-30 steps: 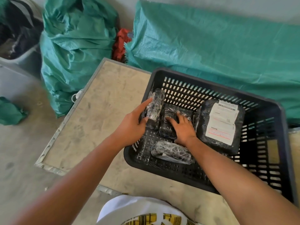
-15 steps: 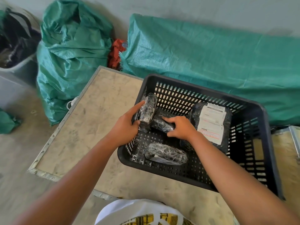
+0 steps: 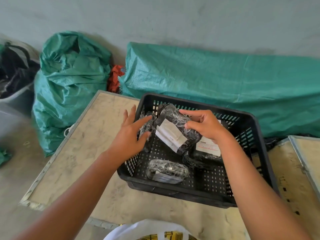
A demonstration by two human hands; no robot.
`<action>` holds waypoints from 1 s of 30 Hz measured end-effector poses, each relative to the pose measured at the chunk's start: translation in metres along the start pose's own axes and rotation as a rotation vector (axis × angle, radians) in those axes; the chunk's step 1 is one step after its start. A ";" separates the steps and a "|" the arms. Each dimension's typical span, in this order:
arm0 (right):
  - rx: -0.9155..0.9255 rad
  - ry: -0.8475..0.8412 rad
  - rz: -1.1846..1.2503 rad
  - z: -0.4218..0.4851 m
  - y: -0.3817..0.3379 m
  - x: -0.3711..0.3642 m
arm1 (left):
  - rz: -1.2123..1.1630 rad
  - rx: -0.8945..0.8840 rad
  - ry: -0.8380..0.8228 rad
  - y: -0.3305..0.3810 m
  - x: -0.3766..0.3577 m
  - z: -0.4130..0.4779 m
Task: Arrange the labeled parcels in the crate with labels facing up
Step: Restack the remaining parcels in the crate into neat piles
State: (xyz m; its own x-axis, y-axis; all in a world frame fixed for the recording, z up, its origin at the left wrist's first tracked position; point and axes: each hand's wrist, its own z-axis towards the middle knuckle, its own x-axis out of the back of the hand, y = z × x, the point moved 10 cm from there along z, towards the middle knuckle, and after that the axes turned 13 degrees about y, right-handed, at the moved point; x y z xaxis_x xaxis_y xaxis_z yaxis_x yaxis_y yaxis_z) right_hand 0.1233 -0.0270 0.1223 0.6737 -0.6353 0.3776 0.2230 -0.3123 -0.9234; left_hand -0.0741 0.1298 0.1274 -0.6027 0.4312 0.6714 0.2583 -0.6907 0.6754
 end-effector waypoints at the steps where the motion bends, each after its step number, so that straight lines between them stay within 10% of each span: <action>1: 0.010 -0.016 0.027 -0.003 -0.012 0.007 | -0.088 0.010 -0.012 0.006 0.000 0.004; 12: 0.000 -0.077 0.342 -0.013 -0.061 0.053 | -0.310 -0.314 -0.246 0.084 -0.022 0.029; 20: -0.017 0.250 0.410 -0.013 -0.034 0.077 | -0.450 0.045 -0.247 0.043 -0.050 0.046; 30: -0.099 0.182 -0.152 -0.006 0.045 -0.006 | -0.235 0.313 -0.253 -0.018 -0.106 0.053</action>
State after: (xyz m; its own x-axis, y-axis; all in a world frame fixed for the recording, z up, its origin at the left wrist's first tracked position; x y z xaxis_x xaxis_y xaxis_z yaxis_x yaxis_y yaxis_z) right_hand 0.1251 -0.0415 0.0790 0.4982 -0.6894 0.5259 0.2356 -0.4761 -0.8472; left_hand 0.0253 0.1272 0.0598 -0.4793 0.7098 0.5162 0.3754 -0.3658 0.8516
